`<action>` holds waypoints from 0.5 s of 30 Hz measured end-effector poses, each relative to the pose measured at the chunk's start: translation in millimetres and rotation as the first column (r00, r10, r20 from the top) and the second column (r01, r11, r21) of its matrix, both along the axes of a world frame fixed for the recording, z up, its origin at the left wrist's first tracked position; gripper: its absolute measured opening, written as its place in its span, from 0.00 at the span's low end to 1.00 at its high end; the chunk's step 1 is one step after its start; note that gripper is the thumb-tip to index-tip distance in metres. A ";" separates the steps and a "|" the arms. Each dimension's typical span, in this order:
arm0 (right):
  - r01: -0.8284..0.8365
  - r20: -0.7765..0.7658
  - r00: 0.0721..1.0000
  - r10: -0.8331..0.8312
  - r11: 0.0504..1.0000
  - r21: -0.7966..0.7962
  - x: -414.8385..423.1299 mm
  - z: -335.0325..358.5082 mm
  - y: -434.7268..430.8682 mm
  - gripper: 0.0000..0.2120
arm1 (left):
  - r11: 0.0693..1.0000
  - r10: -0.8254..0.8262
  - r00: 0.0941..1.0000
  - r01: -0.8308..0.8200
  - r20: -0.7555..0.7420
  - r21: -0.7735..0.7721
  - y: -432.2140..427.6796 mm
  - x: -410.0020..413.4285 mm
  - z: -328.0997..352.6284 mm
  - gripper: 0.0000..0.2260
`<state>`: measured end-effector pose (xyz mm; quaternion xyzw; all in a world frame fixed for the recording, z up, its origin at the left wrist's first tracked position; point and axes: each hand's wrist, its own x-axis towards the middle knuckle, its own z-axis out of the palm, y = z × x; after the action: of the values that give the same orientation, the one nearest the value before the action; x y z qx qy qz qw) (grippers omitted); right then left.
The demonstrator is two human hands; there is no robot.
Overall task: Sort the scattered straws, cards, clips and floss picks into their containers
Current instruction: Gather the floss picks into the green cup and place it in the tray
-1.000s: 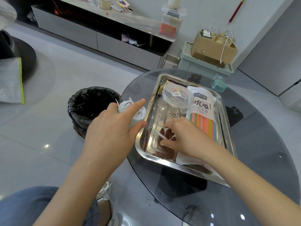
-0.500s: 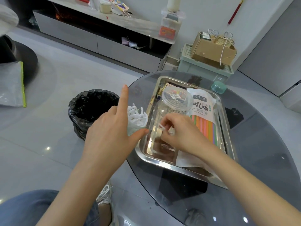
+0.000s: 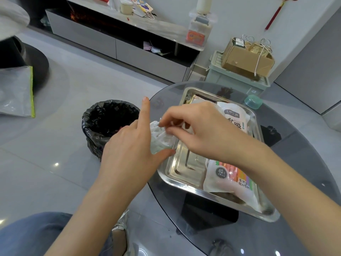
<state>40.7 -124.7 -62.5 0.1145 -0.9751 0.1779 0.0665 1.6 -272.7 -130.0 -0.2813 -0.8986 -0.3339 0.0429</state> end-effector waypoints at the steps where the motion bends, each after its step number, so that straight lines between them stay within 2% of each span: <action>1: -0.020 -0.002 1.000 0.020 1.000 -0.009 -2.1 -2.2 -4.0 0.07 | 1.000 -0.001 1.000 0.001 0.001 0.009 0.3 0.3 0.3 0.49; 4: -0.026 -0.067 0.998 0.017 0.991 -0.130 -5.1 -8.6 -10.1 0.11 | 0.999 0.027 1.000 -0.027 0.008 0.026 0.1 -0.4 1.8 0.49; 7: 0.019 -0.148 0.987 -0.060 0.966 -0.259 -1.6 -14.2 -9.7 0.08 | 0.998 0.041 0.999 -0.043 0.035 0.043 -1.8 -1.3 3.3 0.50; 13: 0.012 -0.281 0.952 -0.120 0.934 -0.356 7.0 -24.0 -11.7 0.05 | 0.997 0.058 0.997 -0.061 0.051 0.055 -2.8 -0.4 3.7 0.50; 15: 0.026 -0.312 0.940 -0.137 0.942 -0.335 9.1 -21.9 -7.0 0.03 | 0.997 0.056 0.998 -0.058 0.039 0.046 -2.9 -0.4 4.1 0.50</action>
<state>49.7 -131.7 -84.5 0.0891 -0.9109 0.3119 0.2549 1.1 -275.5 -125.8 -0.2482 -0.8988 -0.3589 0.0418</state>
